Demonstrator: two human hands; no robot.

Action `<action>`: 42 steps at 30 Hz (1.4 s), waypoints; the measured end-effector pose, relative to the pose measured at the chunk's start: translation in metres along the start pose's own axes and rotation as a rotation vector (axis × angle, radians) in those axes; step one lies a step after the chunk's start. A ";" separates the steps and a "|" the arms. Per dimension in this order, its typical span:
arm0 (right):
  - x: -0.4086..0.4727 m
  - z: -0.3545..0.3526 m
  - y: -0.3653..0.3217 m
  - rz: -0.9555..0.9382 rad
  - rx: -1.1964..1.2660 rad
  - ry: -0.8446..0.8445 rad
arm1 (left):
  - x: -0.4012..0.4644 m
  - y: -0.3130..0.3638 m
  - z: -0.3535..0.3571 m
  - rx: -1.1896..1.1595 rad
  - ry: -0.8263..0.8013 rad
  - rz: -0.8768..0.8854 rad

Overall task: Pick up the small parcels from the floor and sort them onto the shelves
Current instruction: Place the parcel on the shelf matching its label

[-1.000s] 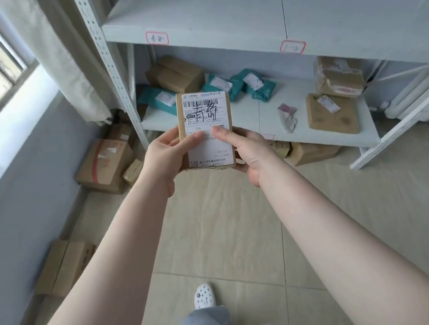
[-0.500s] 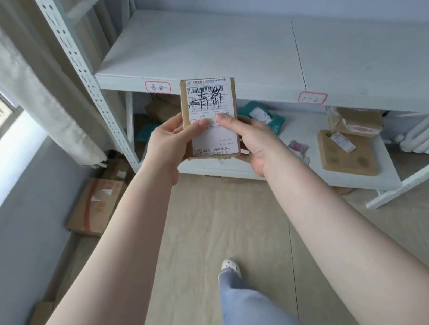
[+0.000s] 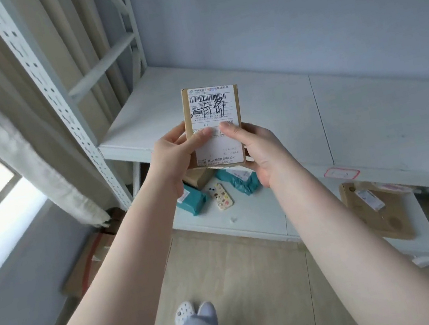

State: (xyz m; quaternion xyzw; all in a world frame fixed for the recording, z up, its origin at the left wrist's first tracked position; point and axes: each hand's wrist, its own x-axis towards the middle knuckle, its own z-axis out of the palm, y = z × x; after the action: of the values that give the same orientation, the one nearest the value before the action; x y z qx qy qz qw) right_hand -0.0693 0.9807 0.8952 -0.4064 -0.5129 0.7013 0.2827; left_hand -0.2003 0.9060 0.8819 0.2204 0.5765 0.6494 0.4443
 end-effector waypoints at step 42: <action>0.122 0.101 -0.333 -0.780 -0.295 0.127 | 0.169 0.357 0.014 0.164 -0.345 0.724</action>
State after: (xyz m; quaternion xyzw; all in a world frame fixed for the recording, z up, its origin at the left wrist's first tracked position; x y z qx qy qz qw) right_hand -0.2248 1.1351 1.1921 -0.2602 -0.7047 0.4346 0.4968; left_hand -0.3904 1.0754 1.1841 0.5494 0.4286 0.6692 0.2582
